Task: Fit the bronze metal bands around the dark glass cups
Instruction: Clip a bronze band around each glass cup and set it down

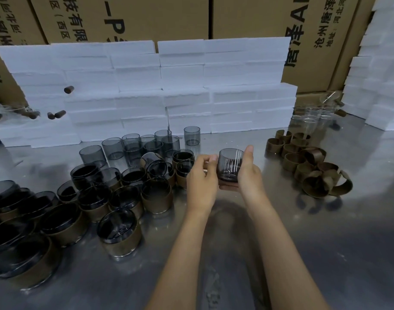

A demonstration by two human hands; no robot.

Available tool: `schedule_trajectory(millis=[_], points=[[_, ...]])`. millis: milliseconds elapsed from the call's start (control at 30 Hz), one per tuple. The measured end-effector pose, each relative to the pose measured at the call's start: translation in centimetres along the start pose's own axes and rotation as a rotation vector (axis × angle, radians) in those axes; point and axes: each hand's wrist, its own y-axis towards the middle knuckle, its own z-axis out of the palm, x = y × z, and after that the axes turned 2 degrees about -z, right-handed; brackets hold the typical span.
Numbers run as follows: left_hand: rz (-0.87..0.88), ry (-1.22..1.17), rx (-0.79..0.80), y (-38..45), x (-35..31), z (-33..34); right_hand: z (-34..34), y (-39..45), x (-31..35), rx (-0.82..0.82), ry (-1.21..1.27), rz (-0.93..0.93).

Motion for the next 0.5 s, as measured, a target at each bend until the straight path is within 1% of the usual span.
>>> schedule_trajectory(millis=[67, 133, 233, 300, 333, 433, 467, 500], points=[[-0.041, -0.049, 0.025, -0.4, -0.3, 0.1, 0.1, 0.0, -0.3, -0.055, -0.108, -0.078], [-0.067, -0.087, 0.098, -0.6, -0.4, 0.3, 0.2, -0.1, -0.5, -0.125, -0.186, -0.136], [-0.032, -0.084, 0.228, -1.1, -0.6, 0.8, 0.0, 0.0, -0.6, -0.231, -0.257, -0.193], [-0.041, -0.038, 0.236, -1.3, -0.2, 1.2, -0.1, 0.1, -0.6, -0.294, -0.285, -0.206], [-0.057, -0.016, 0.234, -1.3, 0.0, 1.3, -0.2, 0.0, -0.6, -0.309, -0.262, -0.204], [-0.115, -0.001, 0.232, -1.1, 0.3, 1.3, -0.2, -0.1, -0.2, -0.304, -0.074, -0.161], [-0.122, 0.019, 0.24, -1.0, 0.4, 1.3, -0.2, -0.1, -0.2, -0.276, -0.016, -0.125], [-0.132, 0.049, 0.253, -1.0, 0.4, 1.3, -0.3, -0.2, -0.1, -0.213, 0.044, -0.06]])
